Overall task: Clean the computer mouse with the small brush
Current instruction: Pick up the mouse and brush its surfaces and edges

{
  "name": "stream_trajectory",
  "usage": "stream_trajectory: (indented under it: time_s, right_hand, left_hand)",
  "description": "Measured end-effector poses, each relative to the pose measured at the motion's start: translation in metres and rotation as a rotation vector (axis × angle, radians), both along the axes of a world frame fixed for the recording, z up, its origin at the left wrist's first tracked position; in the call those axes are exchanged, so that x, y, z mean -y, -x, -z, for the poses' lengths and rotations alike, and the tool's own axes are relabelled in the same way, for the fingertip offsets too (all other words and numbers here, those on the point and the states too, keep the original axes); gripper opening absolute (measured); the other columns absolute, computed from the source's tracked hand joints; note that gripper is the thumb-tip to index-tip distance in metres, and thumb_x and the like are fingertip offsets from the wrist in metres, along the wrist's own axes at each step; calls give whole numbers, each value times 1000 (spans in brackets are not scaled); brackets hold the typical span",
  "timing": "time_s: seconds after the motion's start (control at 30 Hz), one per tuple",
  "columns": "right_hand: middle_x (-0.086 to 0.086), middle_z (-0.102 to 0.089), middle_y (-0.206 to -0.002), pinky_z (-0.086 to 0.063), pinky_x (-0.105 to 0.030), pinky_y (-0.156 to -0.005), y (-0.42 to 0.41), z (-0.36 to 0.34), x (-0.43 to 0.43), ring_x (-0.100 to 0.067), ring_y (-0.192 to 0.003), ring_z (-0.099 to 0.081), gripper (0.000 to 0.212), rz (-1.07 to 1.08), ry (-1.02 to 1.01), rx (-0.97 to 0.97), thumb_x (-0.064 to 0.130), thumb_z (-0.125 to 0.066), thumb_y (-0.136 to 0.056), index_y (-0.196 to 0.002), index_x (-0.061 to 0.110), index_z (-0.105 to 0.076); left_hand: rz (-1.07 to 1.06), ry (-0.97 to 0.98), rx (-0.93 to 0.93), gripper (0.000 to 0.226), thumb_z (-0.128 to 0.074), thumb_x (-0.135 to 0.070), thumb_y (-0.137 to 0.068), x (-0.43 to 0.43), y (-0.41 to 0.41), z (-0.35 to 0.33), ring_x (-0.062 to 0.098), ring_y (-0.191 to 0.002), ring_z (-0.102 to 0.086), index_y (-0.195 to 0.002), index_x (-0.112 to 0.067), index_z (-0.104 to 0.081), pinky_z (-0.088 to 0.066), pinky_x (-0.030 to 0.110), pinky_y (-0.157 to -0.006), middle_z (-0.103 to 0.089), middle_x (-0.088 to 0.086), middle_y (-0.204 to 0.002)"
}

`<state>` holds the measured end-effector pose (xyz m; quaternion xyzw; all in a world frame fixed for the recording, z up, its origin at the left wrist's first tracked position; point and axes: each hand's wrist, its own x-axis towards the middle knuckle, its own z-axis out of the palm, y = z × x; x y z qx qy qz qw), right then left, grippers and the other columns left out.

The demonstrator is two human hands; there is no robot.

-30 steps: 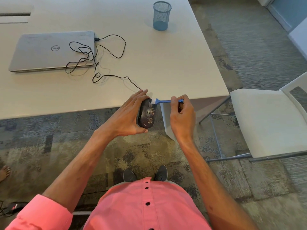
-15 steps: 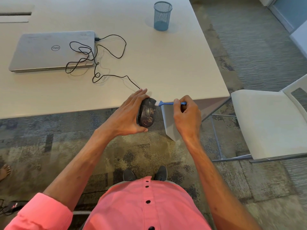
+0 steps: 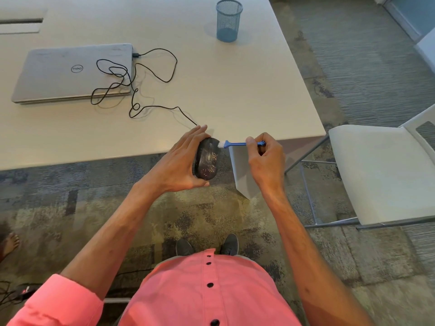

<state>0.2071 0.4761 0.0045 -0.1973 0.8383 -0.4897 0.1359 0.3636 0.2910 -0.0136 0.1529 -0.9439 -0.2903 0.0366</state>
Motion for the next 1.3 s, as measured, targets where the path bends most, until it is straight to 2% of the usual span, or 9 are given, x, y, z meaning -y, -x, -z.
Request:
stream_trajectory:
  time_s: [0.27, 0.43, 0.63, 0.8, 0.87, 0.97, 1.03, 1.07, 1.3]
  right_hand:
    - [15, -53, -64, -38, -11, -49, 1, 4, 0, 4, -44, -51, 27, -39, -87, 27, 34, -64, -112, -89, 20, -59]
    - [9, -50, -61, -39, -12, -52, 6, -3, -7, -2, -49, -43, 28, -31, 42, 52, 29, -70, -109, -87, 12, -68]
    - [13, -54, -56, -35, -32, -55, -4, 1, -5, -11, -56, -42, 18, -79, 87, 96, 29, -77, -103, -88, 23, -84]
    - [21, -50, -44, -32, -15, -50, 1, 8, -12, -5, -43, -39, 20, -13, 10, 80, 28, -77, -103, -87, 18, -85]
    - [22, -49, -43, -36, -14, -52, 5, 7, -16, -4, -43, -41, 21, 6, 17, 88, 26, -77, -103, -87, 16, -85]
    - [8, -54, -51, -50, -21, -61, 7, 3, -17, -13, -56, -47, 17, 32, 124, 144, 22, -80, -101, -88, 13, -86]
    - [-14, -60, -61, -50, -19, -59, 6, 2, -15, -19, -60, -51, 15, 20, 182, 196, 21, -81, -100, -91, 11, -87]
    - [-17, -59, -63, -47, -18, -56, 4, 3, -13, -20, -60, -51, 15, 5, 191, 217, 21, -81, -100, -91, 10, -86]
    - [8, -52, -53, -41, -27, -55, -6, 10, -9, -12, -53, -43, 22, -1, 79, 227, 22, -78, -102, -83, 14, -85]
  left_hand:
    - [-18, -12, -15, 134, -104, -55, -71, 0, 5, 0, 10, -178, -4, -175, -23, -26, -16, 37, -143, -12, -7, -191]
    - [-27, -5, -14, 136, -104, -56, -71, -1, 6, 2, 10, -178, -5, -176, -23, -25, -15, 36, -142, -13, -7, -191]
    - [-35, 9, -17, 135, -104, -53, -71, -3, 10, 2, 13, -178, -5, -175, -22, -25, -20, 43, -144, -13, -6, -191]
    - [-39, 6, -9, 135, -105, -55, -70, -4, 7, 4, 13, -178, -5, -175, -23, -26, -18, 39, -143, -15, -5, -191]
    - [-44, 2, -1, 135, -105, -56, -70, -4, 5, 5, 13, -178, -6, -175, -23, -26, -17, 40, -143, -15, -5, -191]
    - [-45, 10, 8, 136, -104, -58, -70, -4, 5, 6, 15, -178, -6, -175, -23, -25, -19, 44, -144, -14, -4, -191]
    - [-45, 17, 13, 136, -104, -58, -70, -3, 5, 6, 15, -179, -6, -175, -23, -25, -21, 47, -144, -14, -4, -191]
    - [-46, 19, 13, 136, -103, -58, -70, -2, 5, 6, 15, -179, -6, -175, -23, -24, -22, 49, -144, -14, -4, -191]
    - [-46, 19, 8, 138, -103, -59, -70, -2, 4, 5, 13, -178, -5, -176, -24, -23, -19, 44, -144, -13, -5, -191]
